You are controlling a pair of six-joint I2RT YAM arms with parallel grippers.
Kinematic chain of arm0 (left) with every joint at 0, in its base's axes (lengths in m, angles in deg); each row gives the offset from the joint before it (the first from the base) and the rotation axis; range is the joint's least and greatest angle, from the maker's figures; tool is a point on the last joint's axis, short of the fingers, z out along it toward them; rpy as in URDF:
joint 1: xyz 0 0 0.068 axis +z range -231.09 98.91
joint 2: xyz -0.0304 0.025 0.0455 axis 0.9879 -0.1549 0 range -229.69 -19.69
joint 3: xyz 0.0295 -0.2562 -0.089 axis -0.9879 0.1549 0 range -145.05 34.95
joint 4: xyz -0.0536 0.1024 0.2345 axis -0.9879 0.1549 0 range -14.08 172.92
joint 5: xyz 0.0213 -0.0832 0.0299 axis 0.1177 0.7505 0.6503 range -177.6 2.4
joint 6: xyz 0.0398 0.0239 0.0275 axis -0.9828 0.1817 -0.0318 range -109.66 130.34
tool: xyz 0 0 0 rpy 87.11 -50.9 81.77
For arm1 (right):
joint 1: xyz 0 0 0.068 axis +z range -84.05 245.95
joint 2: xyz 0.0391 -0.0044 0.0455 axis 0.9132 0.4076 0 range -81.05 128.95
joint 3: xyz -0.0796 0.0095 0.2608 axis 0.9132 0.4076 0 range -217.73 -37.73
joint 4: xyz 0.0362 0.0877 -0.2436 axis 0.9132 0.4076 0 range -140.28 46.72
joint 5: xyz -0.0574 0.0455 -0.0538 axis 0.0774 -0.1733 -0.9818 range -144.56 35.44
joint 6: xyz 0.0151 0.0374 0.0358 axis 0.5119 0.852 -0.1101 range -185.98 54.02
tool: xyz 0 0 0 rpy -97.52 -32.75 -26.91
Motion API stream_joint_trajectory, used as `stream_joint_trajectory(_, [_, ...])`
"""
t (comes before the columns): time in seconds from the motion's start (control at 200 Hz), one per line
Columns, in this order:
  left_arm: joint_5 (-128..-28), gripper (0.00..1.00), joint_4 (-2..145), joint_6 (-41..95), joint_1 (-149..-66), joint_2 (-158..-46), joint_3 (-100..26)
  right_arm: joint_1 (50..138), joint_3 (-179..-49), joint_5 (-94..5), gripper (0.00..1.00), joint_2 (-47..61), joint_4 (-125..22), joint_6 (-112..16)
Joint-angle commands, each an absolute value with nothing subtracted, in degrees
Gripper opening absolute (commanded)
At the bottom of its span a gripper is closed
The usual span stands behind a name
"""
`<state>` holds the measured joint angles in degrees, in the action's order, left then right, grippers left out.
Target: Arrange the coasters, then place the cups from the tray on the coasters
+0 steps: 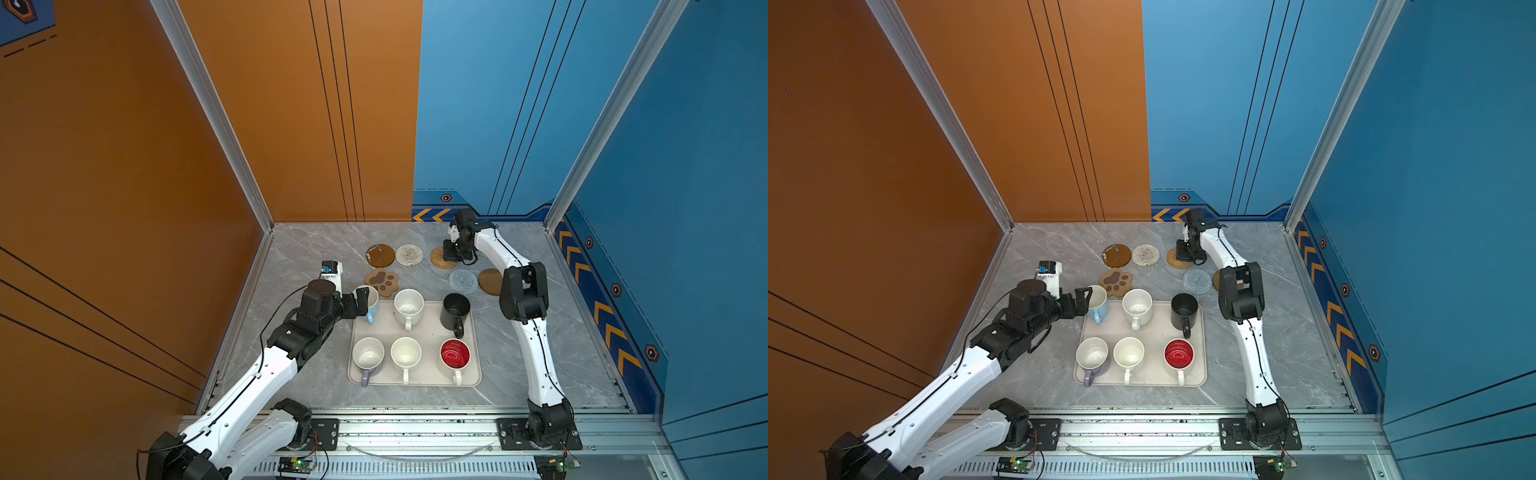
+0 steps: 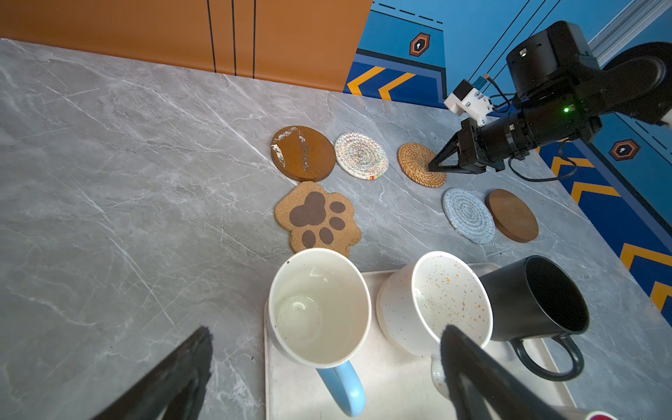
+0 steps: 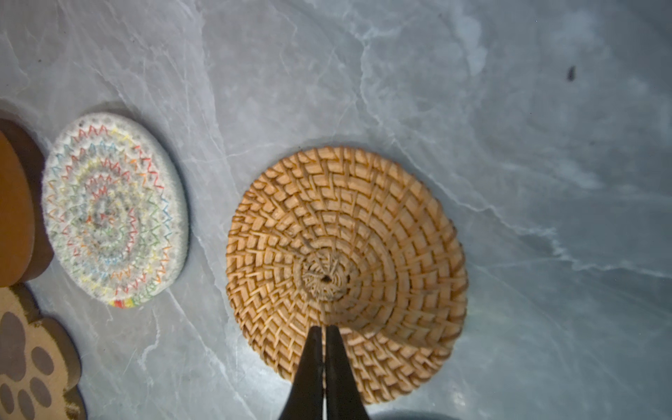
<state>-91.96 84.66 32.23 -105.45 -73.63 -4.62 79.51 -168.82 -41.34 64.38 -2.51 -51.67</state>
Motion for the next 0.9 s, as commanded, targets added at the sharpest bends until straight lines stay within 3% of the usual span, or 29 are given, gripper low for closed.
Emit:
stream_joint_trajectory(0.0, [-93.3, 0.98, 85.3, 31.2, -105.9, -72.3, -6.1, 79.7, -170.8, -43.3, 0.00, 66.1, -3.6, -50.1])
stream_joint_trajectory(0.891, [-94.0, 0.99, 85.9, 31.3, -106.2, -68.6, -4.3, 83.8, -161.8, -42.4, 0.00, 64.0, 1.7, -52.8])
